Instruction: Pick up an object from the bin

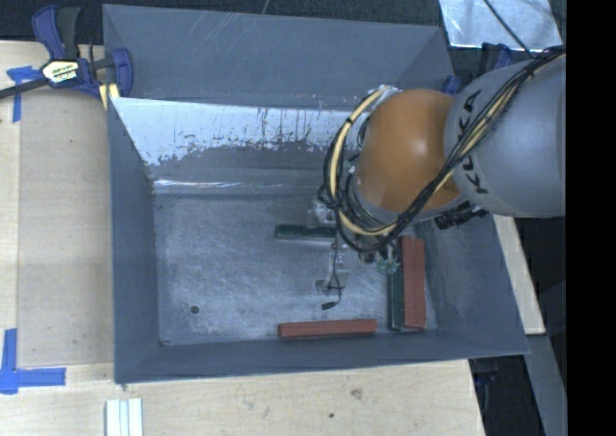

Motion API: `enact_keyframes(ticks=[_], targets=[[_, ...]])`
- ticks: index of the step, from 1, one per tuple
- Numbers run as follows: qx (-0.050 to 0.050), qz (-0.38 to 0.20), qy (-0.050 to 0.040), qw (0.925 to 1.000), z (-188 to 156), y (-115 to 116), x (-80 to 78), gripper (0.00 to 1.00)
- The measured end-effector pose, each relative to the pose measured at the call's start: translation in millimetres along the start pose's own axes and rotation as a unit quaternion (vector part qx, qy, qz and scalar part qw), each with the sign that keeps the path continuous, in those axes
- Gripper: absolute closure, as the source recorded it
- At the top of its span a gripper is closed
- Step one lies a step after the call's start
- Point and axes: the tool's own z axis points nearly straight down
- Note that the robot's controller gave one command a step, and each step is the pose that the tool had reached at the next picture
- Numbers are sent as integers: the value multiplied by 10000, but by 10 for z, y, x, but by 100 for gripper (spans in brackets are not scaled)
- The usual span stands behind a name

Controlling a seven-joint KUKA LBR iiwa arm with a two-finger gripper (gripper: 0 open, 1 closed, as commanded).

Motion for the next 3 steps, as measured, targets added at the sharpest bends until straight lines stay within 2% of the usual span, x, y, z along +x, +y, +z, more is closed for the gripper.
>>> enact_keyframes(ticks=[1,2,3], targets=[[7,317,23,9995,415,-91,-259,0],[7,1084,26,9941,462,58,-560,100],[7,1084,27,9941,463,58,-560,100]])
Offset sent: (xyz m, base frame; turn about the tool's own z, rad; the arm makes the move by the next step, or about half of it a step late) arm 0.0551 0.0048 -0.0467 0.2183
